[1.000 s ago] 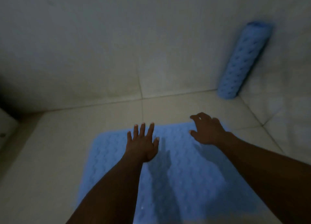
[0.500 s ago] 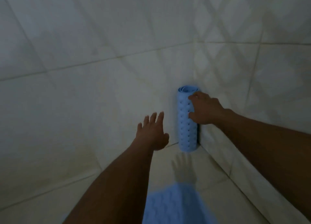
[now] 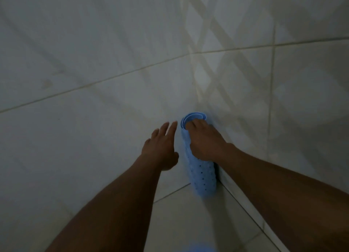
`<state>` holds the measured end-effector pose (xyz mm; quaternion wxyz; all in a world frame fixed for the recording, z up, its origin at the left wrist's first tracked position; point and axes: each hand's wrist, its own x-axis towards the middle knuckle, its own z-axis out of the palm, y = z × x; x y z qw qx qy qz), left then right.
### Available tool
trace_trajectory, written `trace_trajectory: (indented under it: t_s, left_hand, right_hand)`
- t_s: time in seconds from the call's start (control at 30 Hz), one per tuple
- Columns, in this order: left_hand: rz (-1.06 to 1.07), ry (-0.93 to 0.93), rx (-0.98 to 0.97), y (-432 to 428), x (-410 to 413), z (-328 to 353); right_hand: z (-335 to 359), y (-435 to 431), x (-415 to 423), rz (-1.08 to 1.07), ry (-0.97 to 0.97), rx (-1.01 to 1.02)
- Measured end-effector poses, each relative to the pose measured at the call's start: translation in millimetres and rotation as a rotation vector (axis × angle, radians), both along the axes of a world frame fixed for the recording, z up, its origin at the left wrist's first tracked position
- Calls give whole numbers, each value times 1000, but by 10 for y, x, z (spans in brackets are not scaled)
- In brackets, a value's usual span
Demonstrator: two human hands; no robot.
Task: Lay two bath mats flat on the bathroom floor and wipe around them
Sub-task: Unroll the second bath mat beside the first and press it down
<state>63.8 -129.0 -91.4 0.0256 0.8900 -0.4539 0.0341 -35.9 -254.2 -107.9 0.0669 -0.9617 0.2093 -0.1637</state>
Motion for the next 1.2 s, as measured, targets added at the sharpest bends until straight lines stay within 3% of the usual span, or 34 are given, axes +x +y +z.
trace_trajectory:
  t_s: [0.23, 0.43, 0.7, 0.93, 1.07, 1.2]
  left_hand:
    - [-50, 6, 10, 197, -234, -104]
    - [-96, -22, -194, 527, -413, 36]
    - [215, 160, -99, 1801, -72, 260]
    - [578, 183, -31, 3488, 99, 217]
    - [729, 242, 39, 4189, -26, 238]
    - [731, 217, -9, 4478, -100, 8]
  right_hand:
    - [-137, 87, -299, 112, -37, -55]
    - [-11, 360, -690, 234, -123, 10]
    - [329, 1357, -183, 397, -4, 16]
    - [191, 2767, 610, 675, 123, 166]
    - [82, 3436, 703, 795, 142, 85]
    - [-2, 3662, 676, 769, 77, -6]
